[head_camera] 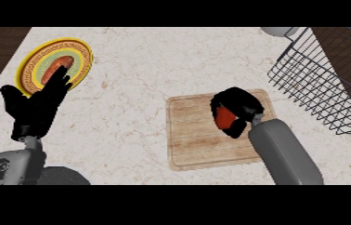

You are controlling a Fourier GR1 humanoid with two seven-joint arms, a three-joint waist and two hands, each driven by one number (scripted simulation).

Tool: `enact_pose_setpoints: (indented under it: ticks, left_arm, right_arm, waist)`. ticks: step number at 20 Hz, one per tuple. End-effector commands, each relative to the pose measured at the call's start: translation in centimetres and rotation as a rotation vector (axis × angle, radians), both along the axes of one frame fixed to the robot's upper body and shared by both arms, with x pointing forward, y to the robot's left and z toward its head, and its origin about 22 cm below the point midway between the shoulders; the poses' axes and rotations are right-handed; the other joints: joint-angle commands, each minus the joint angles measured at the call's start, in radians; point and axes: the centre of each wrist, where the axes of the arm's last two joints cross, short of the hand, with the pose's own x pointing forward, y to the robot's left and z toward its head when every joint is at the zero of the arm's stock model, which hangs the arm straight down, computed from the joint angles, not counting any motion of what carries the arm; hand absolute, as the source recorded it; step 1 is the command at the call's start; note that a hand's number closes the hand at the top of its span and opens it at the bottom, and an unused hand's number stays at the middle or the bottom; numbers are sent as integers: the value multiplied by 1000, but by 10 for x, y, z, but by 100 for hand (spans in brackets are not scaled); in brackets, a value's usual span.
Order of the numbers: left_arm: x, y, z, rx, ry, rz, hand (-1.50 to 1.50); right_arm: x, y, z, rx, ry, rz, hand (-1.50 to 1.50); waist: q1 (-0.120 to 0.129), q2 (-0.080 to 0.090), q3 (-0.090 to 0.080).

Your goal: Pick the bell pepper from the cutting board and place it in the basket

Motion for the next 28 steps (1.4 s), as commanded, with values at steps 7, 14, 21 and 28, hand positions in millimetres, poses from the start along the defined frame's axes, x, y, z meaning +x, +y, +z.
enact_pose_setpoints:
  ticks: [7, 14, 21, 28]
  left_arm:
    - [-4, -3, -8, -15, 19, 2, 0]
    - [14, -11, 6, -12, -10, -46, 0]
    - [13, -22, -4, -6, 4, -52, 0]
    - [10, -12, -2, 1, 18, -4, 0]
  right_arm:
    - [-10, 40, -10, 29, 30, -383, 150]
    - [-17, 60, -1, 150, 15, -857, 150]
    - [-27, 128, 80, 605, -295, -879, 150]
    - [-38, 176, 140, 614, -489, -1005, 150]
  waist:
    - [7, 4, 4]
    - [50, 8, 6]
    - [57, 2, 4]
    - [13, -5, 2]
